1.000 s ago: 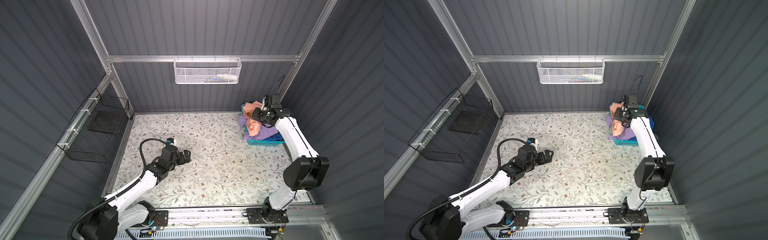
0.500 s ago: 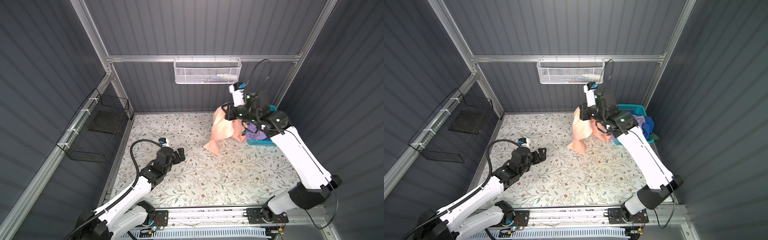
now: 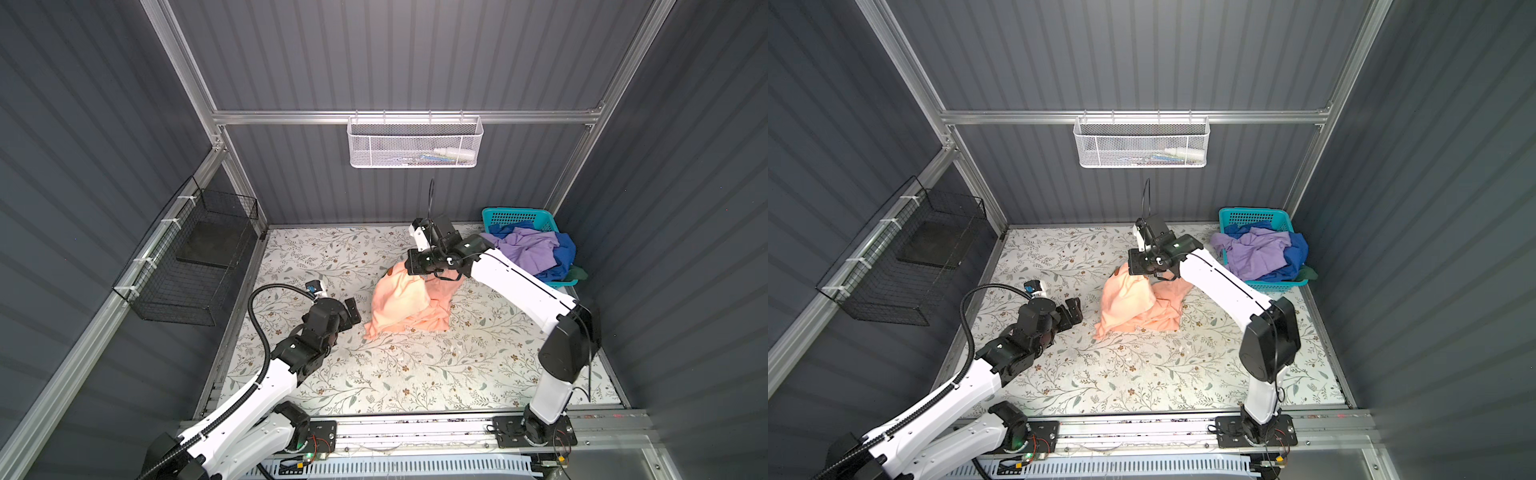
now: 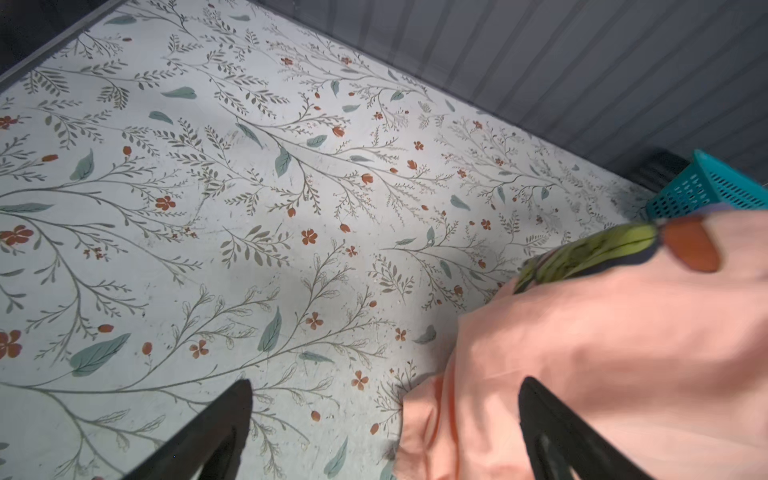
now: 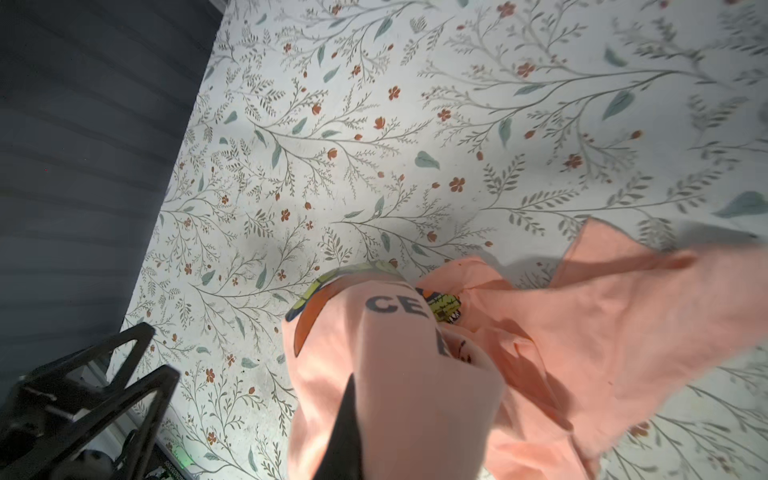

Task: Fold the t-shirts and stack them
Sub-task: 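Lift the peach t-shirt out and lay it on the table toward the left gripper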

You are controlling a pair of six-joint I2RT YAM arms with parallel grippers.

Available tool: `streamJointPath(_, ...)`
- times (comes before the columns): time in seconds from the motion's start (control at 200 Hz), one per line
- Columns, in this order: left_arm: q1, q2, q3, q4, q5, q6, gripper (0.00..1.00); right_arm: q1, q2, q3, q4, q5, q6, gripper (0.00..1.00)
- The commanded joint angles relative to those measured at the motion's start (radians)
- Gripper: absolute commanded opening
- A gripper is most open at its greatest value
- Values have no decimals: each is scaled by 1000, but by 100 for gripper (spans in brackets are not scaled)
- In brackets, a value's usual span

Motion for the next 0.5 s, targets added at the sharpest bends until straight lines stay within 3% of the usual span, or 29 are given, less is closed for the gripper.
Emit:
streamJointPath(0.0, -2, 61, -21, 47, 78, 18, 100, -23, -124, -97, 49, 134, 53, 0)
streamJointPath(0.335, -3, 289, 17, 182, 332, 94, 99, -26, -547, -560, 132, 397, 265, 1)
streamJointPath(0.495, -4, 391, 44, 243, 421, 80, 98, -46, -627, -670, 85, 466, 338, 0)
